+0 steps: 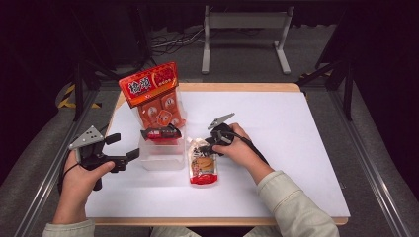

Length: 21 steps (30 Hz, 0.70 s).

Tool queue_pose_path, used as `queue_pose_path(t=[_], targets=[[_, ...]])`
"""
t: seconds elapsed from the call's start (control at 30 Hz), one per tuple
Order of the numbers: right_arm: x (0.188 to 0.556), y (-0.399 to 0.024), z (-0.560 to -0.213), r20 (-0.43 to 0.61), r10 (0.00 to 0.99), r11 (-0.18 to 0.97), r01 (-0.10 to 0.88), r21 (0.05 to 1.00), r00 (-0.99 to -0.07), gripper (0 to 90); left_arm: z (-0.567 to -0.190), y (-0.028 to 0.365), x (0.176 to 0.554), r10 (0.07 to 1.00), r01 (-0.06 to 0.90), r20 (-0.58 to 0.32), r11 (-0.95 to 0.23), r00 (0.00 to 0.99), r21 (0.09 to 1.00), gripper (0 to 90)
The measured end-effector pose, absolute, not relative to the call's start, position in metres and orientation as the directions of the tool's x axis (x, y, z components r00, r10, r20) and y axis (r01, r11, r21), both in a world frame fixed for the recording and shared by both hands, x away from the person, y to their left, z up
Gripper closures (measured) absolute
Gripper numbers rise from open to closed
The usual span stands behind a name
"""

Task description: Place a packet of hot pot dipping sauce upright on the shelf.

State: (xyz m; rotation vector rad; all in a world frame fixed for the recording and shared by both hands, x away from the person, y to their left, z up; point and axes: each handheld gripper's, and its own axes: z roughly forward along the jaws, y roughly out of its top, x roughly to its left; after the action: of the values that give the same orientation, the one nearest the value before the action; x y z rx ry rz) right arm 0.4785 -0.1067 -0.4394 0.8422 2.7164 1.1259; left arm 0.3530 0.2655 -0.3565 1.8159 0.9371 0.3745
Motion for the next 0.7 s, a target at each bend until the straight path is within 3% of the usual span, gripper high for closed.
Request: queue_pose_path(t=[0.17, 0.3, 0.37, 0.7], targets=[[0.4764, -0.1067, -0.4395, 0.114, 0.515, 0.585, 0.446, 0.678, -0.849, 65.9, -0.3563, 0.2645, 0.3531, 0.741, 0.425, -0.157, -0.187, 0.653, 0.886, 6.4], [0.4749, -0.1064, -0.439, 0.097, 0.492, 0.613, 0.423, 0.668, -0.865, 81.0, -0.3563, 0.2637, 0.353, 0.741, 0.428, -0.159, -0.187, 0.652, 0.884, 6.7], [0.4739, -0.1051, -0.4389, 0.085, 0.486, 0.624, 0.413, 0.663, -0.87, 84.2, -0.3563, 0.2634, 0.353, 0.74, 0.428, -0.159, -0.187, 0.653, 0.884, 6.7], [0.4746, -0.1078, -0.433, 0.124, 0.497, 0.604, 0.445, 0.661, -0.859, 87.4, -0.357, 0.2628, 0.3534, 0.739, 0.431, -0.163, -0.186, 0.653, 0.883, 6.8]])
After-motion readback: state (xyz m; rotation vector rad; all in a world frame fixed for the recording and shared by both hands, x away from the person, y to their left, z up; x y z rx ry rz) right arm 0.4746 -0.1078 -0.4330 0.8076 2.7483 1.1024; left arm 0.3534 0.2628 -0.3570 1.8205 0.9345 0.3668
